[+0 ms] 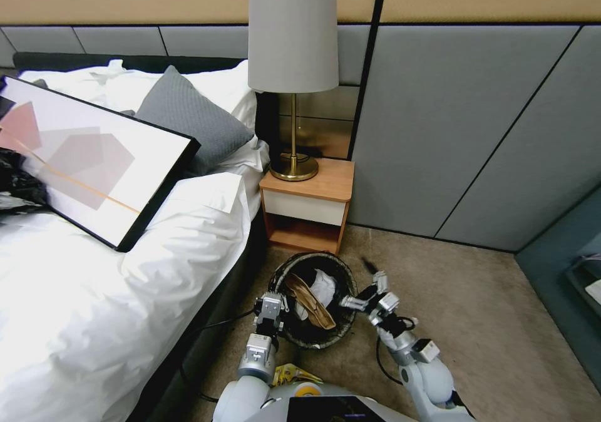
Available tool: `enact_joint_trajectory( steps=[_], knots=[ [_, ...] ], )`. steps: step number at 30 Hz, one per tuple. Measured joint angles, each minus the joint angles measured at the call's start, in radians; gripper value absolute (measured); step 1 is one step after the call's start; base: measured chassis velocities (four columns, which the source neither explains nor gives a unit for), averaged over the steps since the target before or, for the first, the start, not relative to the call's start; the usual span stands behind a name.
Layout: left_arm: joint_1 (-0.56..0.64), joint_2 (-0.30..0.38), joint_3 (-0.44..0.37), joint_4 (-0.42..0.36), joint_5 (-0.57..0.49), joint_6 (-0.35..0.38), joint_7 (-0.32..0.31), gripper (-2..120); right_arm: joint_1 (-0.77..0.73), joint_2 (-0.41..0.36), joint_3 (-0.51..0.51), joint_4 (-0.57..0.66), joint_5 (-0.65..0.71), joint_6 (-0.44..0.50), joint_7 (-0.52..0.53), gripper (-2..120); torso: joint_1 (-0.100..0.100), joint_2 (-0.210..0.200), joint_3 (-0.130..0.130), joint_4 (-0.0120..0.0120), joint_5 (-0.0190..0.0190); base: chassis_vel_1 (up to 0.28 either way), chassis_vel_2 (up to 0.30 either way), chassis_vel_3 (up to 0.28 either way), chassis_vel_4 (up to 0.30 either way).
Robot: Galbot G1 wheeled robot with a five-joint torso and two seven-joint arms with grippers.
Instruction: Pick up the trash bin, then pick up the garbage from the floor and place it into the trash bin.
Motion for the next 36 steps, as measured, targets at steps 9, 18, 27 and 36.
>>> enact_joint_trajectory(
  steps=[9, 18, 27, 36],
  knots=[
    [0.006, -0.004, -0.007, -0.002, -0.008, 0.000, -0.002, 1, -0.023, 0.040, 0.021, -0.057, -0.012, 0.033, 0.068, 100, 0.000, 0.000, 0.000, 0.0001, 0.0000, 0.000, 0.000, 0.000, 0.000],
    [0.013, -0.010, -0.010, -0.007, -0.021, -0.005, -0.017, 1, -0.010, 0.038, 0.020, -0.067, 0.037, 0.046, 0.034, 100, 0.000, 0.000, 0.000, 0.0001, 0.0000, 0.000, 0.000, 0.000, 0.000],
    [0.013, -0.010, -0.009, -0.011, -0.021, -0.005, -0.015, 1, -0.002, 0.035, 0.024, -0.059, 0.041, 0.049, 0.007, 100, 0.000, 0.000, 0.000, 0.0000, 0.0000, 0.000, 0.000, 0.000, 0.000],
    [0.013, -0.007, -0.006, -0.012, -0.023, -0.005, -0.015, 1, 0.007, 0.030, 0.028, -0.055, 0.040, 0.041, -0.006, 100, 0.000, 0.000, 0.000, 0.0001, 0.0000, 0.057, 0.043, 0.049, 0.054]
  ],
)
